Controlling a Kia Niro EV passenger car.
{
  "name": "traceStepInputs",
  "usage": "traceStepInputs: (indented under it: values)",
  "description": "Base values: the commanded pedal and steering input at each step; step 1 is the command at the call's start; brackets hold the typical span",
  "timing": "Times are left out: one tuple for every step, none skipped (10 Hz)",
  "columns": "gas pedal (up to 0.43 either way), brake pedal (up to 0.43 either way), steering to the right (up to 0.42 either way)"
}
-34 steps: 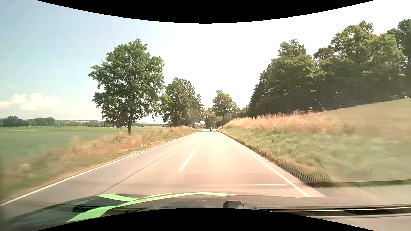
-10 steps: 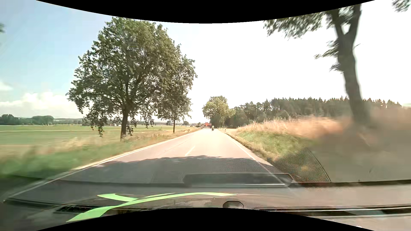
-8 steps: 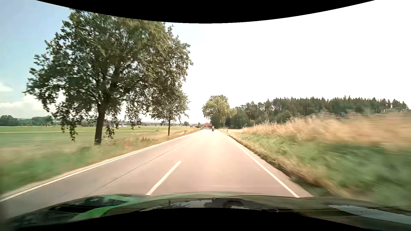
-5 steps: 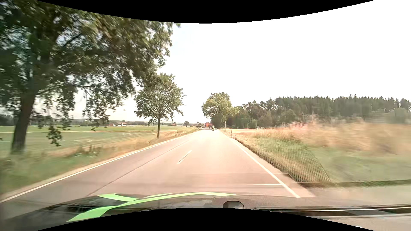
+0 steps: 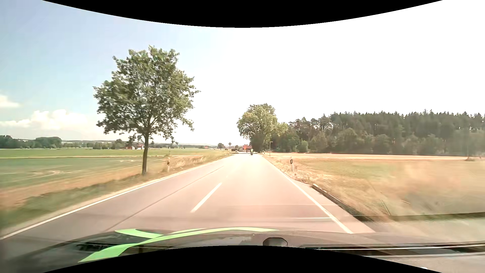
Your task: Follow the waypoints while adhering to traffic rules and regulations
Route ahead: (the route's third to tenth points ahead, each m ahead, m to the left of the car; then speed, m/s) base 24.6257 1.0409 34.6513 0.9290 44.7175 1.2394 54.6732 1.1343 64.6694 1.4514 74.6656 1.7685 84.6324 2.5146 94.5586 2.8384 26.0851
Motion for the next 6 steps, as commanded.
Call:
traceStepInputs:
  values:
    - [0.0, 0.0, -0.002]
    - [0.0, 0.0, -0.002]
    - [0.0, 0.0, -0.003]
    - [0.0, 0.0, -0.003]
    - [0.0, 0.0, -0.002]
    - [0.0, 0.0, -0.002]
